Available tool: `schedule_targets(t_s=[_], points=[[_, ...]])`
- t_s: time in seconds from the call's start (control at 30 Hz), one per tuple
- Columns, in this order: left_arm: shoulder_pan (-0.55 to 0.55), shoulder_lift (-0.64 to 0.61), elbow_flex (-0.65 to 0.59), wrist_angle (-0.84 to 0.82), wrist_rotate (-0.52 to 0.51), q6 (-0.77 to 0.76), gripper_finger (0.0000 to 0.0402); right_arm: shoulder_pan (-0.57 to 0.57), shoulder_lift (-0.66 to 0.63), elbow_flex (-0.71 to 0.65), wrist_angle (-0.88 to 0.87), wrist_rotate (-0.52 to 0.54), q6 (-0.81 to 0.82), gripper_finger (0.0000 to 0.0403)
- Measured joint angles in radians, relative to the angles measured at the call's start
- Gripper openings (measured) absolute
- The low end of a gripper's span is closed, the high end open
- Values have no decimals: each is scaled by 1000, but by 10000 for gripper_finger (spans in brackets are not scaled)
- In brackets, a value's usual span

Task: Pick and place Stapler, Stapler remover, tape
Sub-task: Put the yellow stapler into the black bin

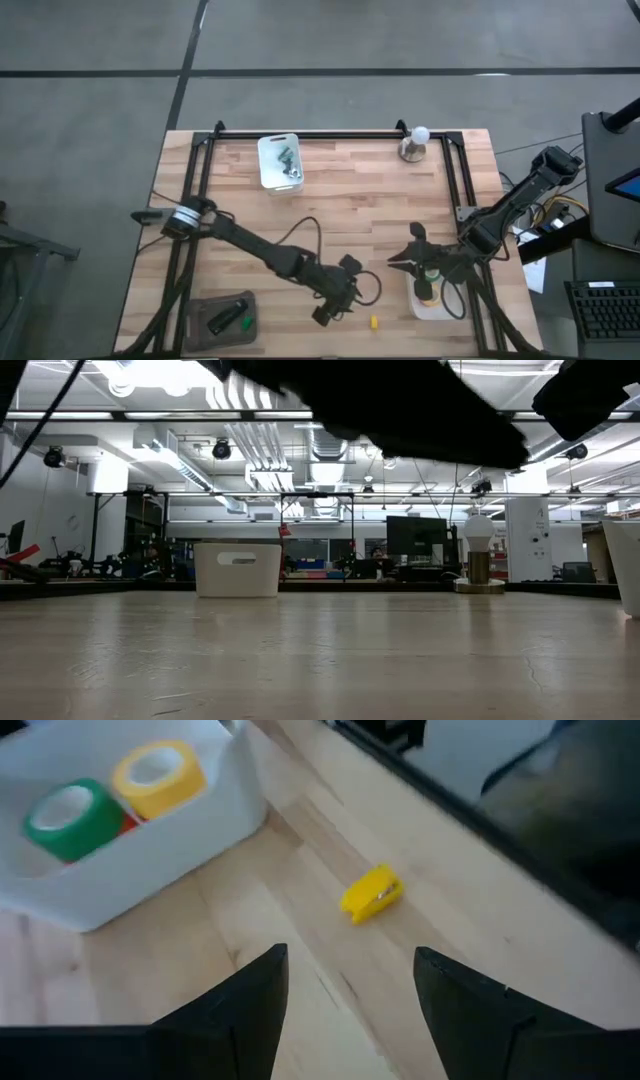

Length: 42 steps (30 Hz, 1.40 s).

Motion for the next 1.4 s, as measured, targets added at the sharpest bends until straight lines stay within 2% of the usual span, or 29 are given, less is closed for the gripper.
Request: schedule_targets(t_s=[0.33,0.47,0.53,0.67,0.83,1.03,1.2,1.27,1.4], points=[[18,165,159,-4,165,162,218,0,0,-26,-20,1,36,48],[17,206,217,1,188,199,218,0,0,-49,-19,1,65,48],[17,216,236,-33,180,168,218,0,0,-63,-14,-5,126,49],[22,184,240,-171,157,93,213,19,6,-72,41,-157,194,48],[30,72,231,-323,135,-17,184,48,42,-44,171,-233,149,47],[29,-23,110,-400,139,-151,141,72,196,56,162,-283,90,47],[27,-148,-74,-333,134,-299,111,78,342,182,92,-375,89,47],[24,-202,-174,-257,131,-352,101,79,407,251,-14,-385,76,48],[19,-335,-377,34,128,-442,86,77,522,397,-194,-370,27,59]])
